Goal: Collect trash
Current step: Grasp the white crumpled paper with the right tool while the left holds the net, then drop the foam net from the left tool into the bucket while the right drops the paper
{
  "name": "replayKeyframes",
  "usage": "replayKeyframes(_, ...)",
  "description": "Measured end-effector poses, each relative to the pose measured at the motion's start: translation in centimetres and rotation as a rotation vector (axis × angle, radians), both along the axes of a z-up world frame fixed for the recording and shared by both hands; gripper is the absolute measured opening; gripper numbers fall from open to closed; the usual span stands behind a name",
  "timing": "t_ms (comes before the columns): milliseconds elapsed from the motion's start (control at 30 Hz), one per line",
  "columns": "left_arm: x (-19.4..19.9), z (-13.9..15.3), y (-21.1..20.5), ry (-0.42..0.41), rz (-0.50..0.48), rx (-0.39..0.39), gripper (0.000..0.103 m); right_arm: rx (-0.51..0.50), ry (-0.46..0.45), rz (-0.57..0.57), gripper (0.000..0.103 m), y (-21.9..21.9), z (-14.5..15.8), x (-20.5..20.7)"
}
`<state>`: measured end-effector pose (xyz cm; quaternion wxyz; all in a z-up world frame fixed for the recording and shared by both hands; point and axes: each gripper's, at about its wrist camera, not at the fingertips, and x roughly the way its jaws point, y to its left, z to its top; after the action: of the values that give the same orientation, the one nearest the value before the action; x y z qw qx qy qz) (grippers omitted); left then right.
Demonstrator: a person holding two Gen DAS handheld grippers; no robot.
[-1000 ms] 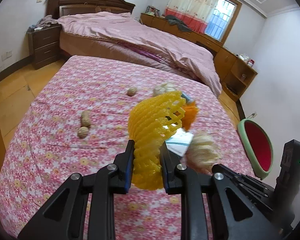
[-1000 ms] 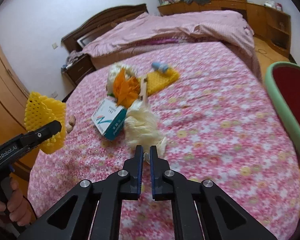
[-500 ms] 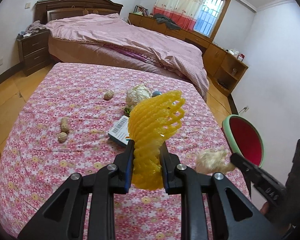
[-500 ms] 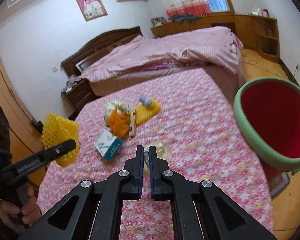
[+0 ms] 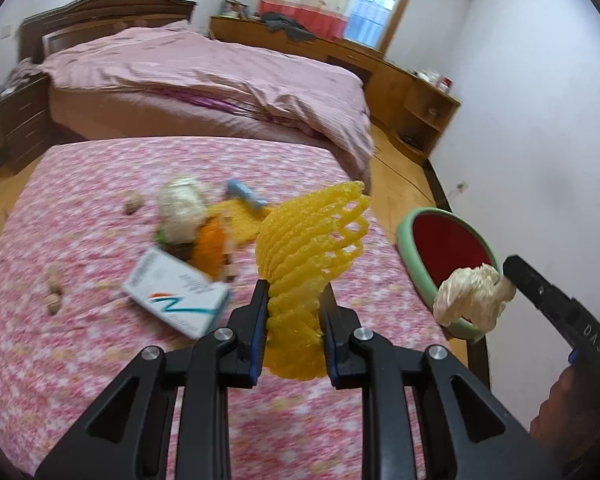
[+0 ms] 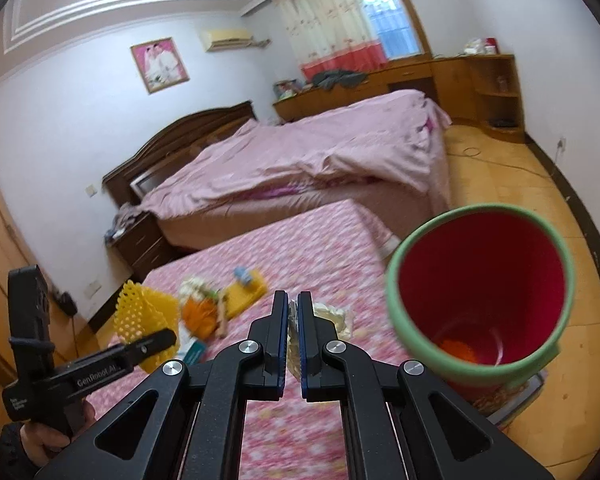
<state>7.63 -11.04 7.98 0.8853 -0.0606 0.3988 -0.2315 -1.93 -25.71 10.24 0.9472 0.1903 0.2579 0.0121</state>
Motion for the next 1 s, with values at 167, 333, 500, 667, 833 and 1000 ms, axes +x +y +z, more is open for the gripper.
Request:
replayKeyframes(167, 0.6, 0.2, -4.3, -0.002, -0.079, 0.022, 0.023, 0.003, -0.013, -0.073, 0.004, -3.9, 0.4, -0.2)
replayKeyframes(333, 1.3, 0.0, -8.8, -0.001, -0.156, 0.040, 0.023, 0.011, -0.005, -0.143, 0.004, -7.2, -0.2, -0.5)
replayKeyframes(500, 2.1, -0.8, -12.9, 0.014, -0.225, 0.063, 0.023, 0.031, 0.024, -0.205, 0.004, -10.3, -1.9, -0.5)
replayKeyframes(667, 2.6, -1.9, -16.7, 0.029, -0.289, 0.081, 0.023, 0.070, 0.060, -0.250, 0.006, -12.8, -4.1, -0.5)
replayKeyframes(833, 3.1, -2.7, -20.0, 0.037, -0.339, 0.107, 0.023, 0.107, 0.085, -0.264, 0.008, -14.5, -5.7, -0.2)
replayKeyframes(1000, 3.3, -3.2, -22.2, 0.034, -0.375, 0.128, 0.027, 0.141, 0.092, -0.286, 0.009, -15.6, -6.6, -0.4)
